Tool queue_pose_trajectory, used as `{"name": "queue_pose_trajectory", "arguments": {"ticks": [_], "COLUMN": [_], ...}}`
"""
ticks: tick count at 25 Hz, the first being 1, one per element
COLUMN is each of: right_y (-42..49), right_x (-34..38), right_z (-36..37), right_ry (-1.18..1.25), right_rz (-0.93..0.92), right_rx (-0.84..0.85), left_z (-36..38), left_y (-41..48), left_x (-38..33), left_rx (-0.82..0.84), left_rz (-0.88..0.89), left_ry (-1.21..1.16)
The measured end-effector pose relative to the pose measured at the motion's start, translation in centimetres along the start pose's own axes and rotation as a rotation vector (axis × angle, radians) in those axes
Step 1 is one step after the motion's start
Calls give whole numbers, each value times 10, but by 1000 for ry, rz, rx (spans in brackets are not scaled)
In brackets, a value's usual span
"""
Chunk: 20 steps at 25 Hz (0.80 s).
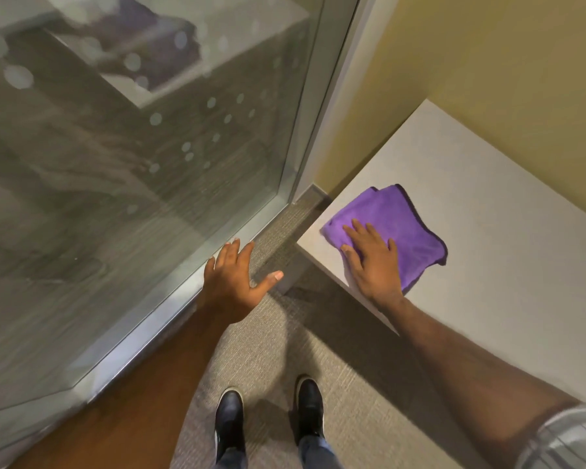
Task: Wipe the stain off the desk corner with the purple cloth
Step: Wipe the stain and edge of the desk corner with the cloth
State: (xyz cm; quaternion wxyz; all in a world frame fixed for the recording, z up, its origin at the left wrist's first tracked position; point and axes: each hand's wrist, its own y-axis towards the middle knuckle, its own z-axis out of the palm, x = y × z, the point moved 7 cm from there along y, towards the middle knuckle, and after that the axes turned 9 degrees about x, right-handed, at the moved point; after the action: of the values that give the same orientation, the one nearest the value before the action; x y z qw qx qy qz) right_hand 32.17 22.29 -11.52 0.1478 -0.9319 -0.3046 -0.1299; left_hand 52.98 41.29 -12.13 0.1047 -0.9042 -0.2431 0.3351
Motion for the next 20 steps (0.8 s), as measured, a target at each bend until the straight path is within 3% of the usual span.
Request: {"name": "queue_pose_trajectory", "arguments": {"ticks": [3, 6, 14, 17, 20], "right_y": [31, 57, -1, -21, -14], "right_x": [-9, 13, 74, 46, 24], "right_z": [-5, 5, 20, 11, 6], "right_ry": [-24, -60, -35, -1, -51], "right_rz": [154, 127, -445, -424, -263], "right_rx": [-50, 29, 165, 87, 59], "left_z": [-2, -3, 11, 9, 9], "left_y": [1, 3, 15, 14, 9], "left_x": [1, 7, 6, 5, 10], "left_rx": [-34, -73, -66, -63, -45], "left_rz": [25, 30, -15, 7, 14], "left_ry": [14, 43, 71, 69, 54]}}
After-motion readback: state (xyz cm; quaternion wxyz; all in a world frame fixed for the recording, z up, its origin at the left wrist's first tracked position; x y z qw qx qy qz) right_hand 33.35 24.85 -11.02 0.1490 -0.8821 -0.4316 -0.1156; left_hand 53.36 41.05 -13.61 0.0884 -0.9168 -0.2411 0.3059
